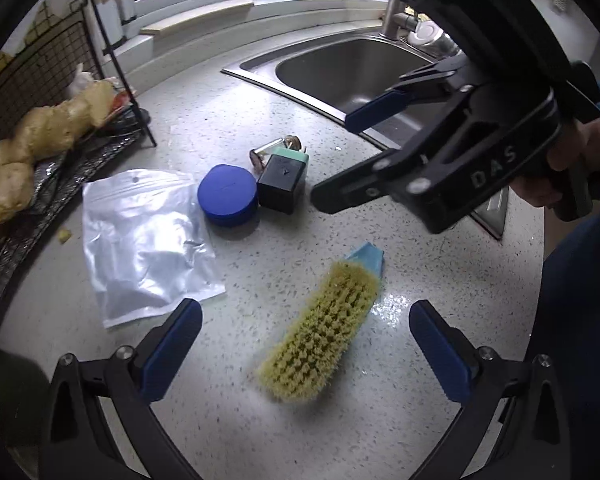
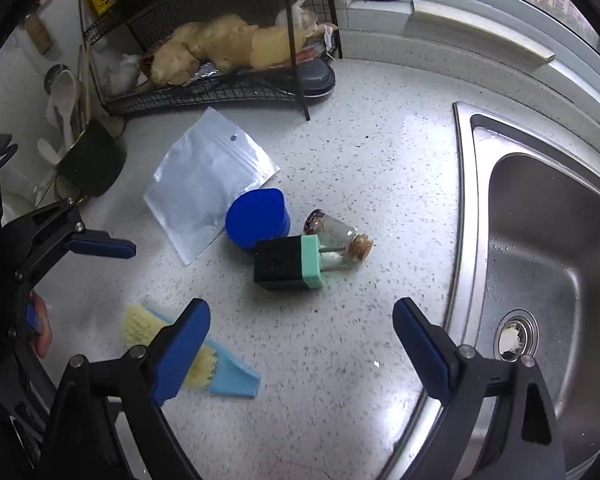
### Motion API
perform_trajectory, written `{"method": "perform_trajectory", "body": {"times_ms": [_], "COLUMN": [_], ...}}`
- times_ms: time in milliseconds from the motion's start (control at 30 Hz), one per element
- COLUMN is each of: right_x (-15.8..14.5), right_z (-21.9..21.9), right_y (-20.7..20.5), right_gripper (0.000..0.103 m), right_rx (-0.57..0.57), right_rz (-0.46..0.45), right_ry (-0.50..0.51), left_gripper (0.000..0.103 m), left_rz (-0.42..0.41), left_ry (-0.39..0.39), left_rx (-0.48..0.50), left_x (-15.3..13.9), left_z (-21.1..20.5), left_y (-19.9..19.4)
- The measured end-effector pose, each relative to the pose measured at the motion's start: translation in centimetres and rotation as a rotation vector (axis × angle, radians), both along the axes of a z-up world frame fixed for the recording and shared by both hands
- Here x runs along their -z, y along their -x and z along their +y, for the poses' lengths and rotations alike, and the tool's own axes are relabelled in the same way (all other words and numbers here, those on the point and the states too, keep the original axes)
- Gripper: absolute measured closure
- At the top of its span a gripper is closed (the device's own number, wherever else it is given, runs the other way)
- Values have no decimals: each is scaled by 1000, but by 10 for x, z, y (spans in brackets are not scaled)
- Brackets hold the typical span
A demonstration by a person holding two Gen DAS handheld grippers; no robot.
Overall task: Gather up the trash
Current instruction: 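Grasp the yellow-bristled brush with the left tool while the right tool grasps the sponge block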
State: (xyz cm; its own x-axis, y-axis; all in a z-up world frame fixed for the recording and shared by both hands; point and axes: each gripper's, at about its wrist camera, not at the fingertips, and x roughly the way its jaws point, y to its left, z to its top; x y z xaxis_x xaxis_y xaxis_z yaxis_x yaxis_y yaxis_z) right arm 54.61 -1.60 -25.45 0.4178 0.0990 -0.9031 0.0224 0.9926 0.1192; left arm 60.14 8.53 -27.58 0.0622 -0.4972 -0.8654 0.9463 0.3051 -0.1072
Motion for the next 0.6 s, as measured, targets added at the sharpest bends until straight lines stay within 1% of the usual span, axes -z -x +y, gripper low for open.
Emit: {"method": "perform_trajectory", "body": {"times_ms": [67, 100, 133, 167, 233, 267, 333, 367, 433, 467, 500, 600], "right_x": [4, 6, 7, 9, 14, 17, 20, 23, 26, 26, 25, 24], "right_z": [-1, -1, -1, 1, 4, 6, 7, 7, 10, 11, 13, 12], "right_y": [-4, -7, -9, -12, -17, -21, -26, -29, -35, -37, -38, -39], "right_gripper": [11, 11, 14, 16, 19, 20, 21, 25, 29, 34, 36, 46], "right_rx": [11, 15, 16, 10, 1, -1, 3, 7, 5, 2, -4, -8], "right_rz": [2, 2, 3, 5, 8, 9, 14, 21, 24, 20, 18, 14], "right_ry": [1, 3, 4, 3, 10, 14, 27, 29, 35, 43, 48, 57], "left_gripper": [1, 5, 12, 15, 29, 30, 39, 42, 59, 59, 59, 61], "left_rz": [16, 30, 57, 73, 84, 72, 73, 83, 100, 108, 112, 108], "left_ry": [9, 10, 11, 13, 6, 14, 42, 49, 61, 61, 60, 59], "left_rx": [11, 11, 12, 13, 11, 9, -5, -13, -29, -35, -38, -44], "left_x": [6, 9, 14, 17, 27, 28, 28, 28, 27, 27, 27, 26], "left_z": [-2, -3, -3, -4, -4, -4, -2, -1, 1, 3, 4, 6], "left_y": [-1, -2, -3, -2, -2, 0, 1, 0, 0, 0, -1, 1]}}
